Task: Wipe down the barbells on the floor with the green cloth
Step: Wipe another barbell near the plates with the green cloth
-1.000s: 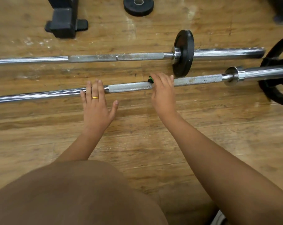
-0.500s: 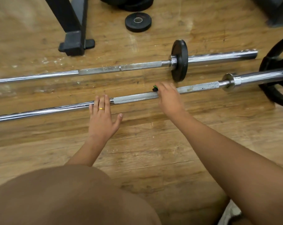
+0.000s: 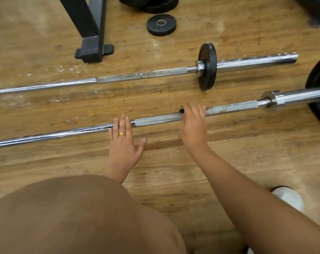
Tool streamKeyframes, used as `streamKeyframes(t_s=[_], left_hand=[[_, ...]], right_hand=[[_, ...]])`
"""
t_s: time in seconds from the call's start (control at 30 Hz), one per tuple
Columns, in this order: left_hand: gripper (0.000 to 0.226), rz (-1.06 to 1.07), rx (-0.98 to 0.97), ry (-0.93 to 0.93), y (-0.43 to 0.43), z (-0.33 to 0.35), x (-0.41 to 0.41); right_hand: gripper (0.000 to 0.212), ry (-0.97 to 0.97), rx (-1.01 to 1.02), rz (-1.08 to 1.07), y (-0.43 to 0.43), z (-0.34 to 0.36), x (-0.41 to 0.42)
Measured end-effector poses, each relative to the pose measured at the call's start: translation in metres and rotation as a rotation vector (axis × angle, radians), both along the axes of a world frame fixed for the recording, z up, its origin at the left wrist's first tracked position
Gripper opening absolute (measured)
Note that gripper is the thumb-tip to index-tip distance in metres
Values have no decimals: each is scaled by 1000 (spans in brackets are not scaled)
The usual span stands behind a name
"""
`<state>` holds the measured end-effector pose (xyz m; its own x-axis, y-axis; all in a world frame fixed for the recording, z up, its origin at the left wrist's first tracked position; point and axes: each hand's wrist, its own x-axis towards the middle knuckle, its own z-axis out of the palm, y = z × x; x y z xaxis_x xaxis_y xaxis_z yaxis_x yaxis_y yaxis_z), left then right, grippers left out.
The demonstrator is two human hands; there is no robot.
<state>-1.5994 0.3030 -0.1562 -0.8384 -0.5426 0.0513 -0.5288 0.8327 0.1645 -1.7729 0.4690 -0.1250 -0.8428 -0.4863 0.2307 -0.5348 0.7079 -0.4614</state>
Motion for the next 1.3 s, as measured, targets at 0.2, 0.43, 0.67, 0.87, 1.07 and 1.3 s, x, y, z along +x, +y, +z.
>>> streamKeyframes(t_s=[0.2, 0.43, 0.67, 0.87, 1.07, 1.3], left_hand=[[91, -10, -15, 14, 11, -4, 15], [93, 4, 14, -10, 26, -3, 24], [86, 16, -17, -155, 37, 19, 31], [84, -115, 5, -117, 24, 23, 29], [82, -90, 34, -25, 34, 14, 31], [82, -51, 64, -164, 44, 37, 30]], right_hand=[[45, 60, 26, 155, 10, -6, 9], [48, 21, 17, 96, 9, -6, 43], [51, 59, 146, 103, 14, 4, 49], [55, 85, 121, 158, 27, 3, 42], [50, -6, 15, 170, 24, -3, 58], [52, 9, 12, 208, 29, -7, 58]])
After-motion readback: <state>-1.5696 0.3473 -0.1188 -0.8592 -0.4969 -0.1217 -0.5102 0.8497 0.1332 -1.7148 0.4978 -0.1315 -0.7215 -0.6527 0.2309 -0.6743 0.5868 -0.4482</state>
